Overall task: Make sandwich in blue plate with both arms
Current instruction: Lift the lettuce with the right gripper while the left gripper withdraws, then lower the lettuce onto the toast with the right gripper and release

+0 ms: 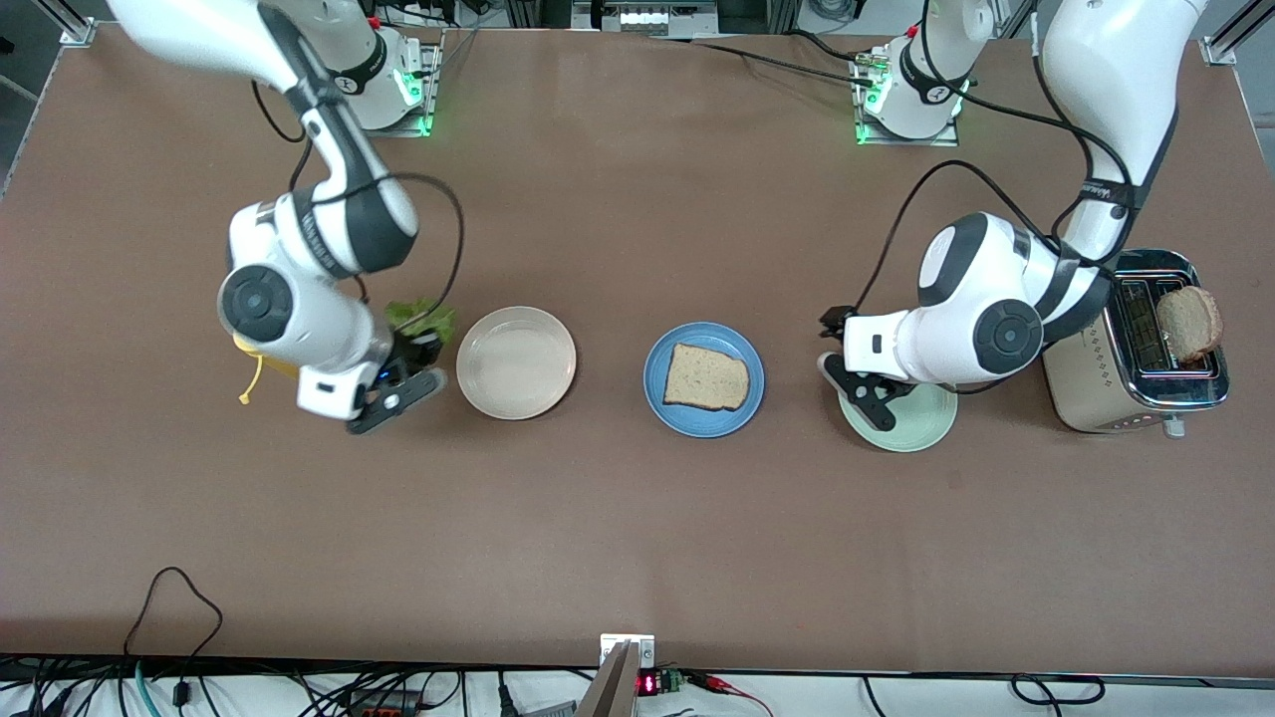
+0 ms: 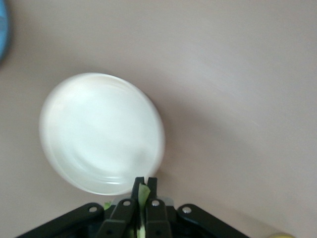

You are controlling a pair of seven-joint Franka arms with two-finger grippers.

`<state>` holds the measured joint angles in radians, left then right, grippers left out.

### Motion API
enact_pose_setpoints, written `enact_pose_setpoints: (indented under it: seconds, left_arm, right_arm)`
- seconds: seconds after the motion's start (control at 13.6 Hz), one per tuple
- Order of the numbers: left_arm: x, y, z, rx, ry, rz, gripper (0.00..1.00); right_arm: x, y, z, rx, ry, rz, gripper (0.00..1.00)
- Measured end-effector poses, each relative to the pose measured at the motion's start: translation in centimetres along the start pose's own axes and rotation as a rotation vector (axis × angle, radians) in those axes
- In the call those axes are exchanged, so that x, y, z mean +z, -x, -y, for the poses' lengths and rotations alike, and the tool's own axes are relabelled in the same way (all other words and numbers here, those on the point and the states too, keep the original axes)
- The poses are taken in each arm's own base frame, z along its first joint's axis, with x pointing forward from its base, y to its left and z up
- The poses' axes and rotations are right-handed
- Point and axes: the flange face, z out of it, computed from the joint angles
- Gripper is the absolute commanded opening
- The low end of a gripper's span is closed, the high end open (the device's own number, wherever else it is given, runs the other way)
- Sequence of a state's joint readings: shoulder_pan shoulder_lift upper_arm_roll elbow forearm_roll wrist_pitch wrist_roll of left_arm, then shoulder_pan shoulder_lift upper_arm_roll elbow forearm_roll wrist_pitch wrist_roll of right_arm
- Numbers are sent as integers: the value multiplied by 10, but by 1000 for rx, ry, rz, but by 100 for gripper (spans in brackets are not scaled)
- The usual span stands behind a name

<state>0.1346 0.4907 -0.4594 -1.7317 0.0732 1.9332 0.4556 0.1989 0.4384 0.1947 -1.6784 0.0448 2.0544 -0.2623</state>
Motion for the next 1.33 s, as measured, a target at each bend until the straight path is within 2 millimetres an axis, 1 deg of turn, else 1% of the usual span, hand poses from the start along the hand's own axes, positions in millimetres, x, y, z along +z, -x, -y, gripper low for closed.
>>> enact_pose_setpoints:
  seconds: [0.15, 0.22, 0.29, 0.37, 0.44, 0.52, 0.66, 0.81, 0.88, 1.03, 1.11, 1.18, 1.33]
  left_arm:
    - [-15, 15, 12, -8, -47, 75, 100]
    - [-29, 23, 17, -31, -58, 109, 100]
    - [-49, 30, 20, -69, -61, 141, 100]
    - [-73, 37, 21, -115, -63, 166, 100]
    - [-101, 45, 18, -162, -64, 188, 100]
    - [-132, 55, 13, -197, -65, 205, 100]
    - [-189, 75, 3, -235, -72, 211, 100]
    - [-229, 95, 4, -288, -101, 177, 100]
    - [-244, 106, 7, -318, -129, 150, 100]
    - [-271, 124, 8, -374, -186, 48, 100]
    - [-279, 134, 7, -410, -182, -12, 100]
    - [-282, 147, 6, -449, -181, -64, 100]
    - [-279, 167, 7, -534, -201, -150, 100]
  right_arm:
    - [-17, -17, 55, -98, -18, -42, 0]
    - [-28, -26, 81, -144, -19, -69, 0]
    - [-39, -35, 106, -186, -19, -96, 0]
    - [-48, -44, 131, -224, -20, -119, 0]
    - [-52, -52, 155, -259, -23, -136, 0]
    - [-53, -60, 176, -290, -29, -152, 0]
    - [-50, -78, 212, -338, -41, -199, 0]
    - [-43, -94, 232, -360, -48, -281, 0]
    - [-37, -101, 237, -363, -49, -333, 0]
    - [-15, -113, 246, -364, -54, -414, 0]
    - [1, -118, 250, -364, -59, -440, 0]
    - [17, -122, 254, -364, -64, -462, 0]
    - [51, -127, 262, -363, -73, -495, 0]
